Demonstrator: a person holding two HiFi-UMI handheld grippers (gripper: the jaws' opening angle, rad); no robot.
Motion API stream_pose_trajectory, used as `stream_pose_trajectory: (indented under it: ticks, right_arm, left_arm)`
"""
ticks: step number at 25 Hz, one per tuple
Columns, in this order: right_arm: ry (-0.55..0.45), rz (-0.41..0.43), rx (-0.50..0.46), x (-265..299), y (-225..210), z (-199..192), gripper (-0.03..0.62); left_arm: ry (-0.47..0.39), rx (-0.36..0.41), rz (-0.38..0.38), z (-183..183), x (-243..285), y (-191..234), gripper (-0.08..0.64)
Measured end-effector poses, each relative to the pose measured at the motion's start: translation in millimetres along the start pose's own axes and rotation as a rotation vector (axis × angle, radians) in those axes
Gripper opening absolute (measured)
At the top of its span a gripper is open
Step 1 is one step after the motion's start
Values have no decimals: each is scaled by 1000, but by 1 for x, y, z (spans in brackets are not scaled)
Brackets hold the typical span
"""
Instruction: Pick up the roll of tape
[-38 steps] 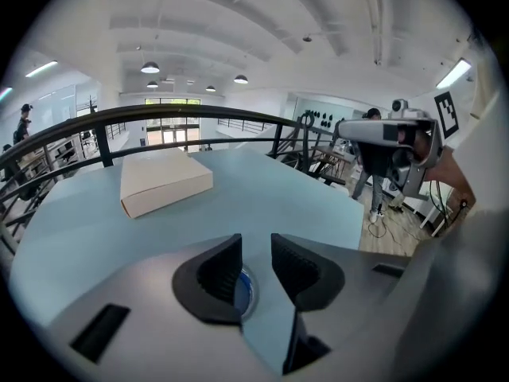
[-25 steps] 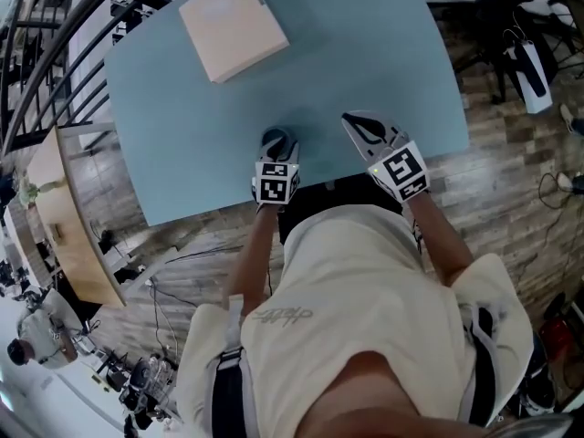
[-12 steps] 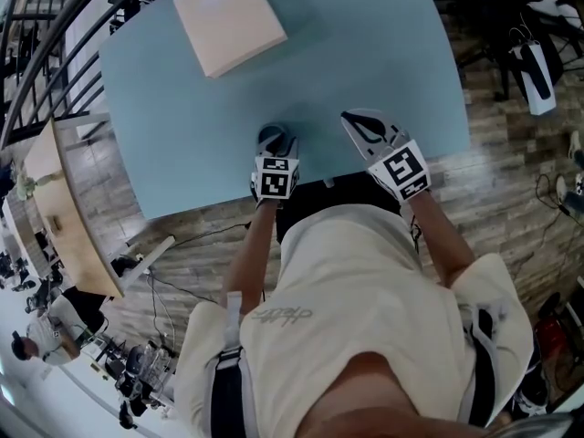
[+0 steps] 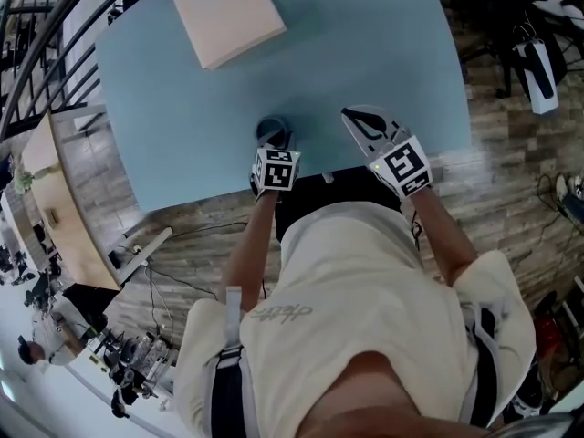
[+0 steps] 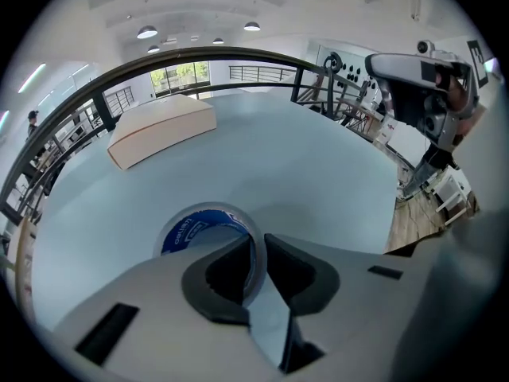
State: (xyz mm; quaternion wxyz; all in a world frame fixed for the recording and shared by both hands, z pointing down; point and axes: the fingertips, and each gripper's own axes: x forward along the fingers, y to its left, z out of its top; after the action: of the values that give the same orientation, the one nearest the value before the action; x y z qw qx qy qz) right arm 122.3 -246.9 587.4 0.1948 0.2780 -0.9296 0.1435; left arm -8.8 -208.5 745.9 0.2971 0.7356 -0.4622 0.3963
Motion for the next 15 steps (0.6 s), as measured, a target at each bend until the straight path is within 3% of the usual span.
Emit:
stream_pose_trajectory:
  ticks: [9,15]
  right_arm:
    - [22,22,19,3,6,-10,6]
    - [18,20,5,10,12,-4,6]
  left_arm:
    - [-6,2,14,0,-5,0,57]
    - [-56,-50,-15,7,-23,2,55]
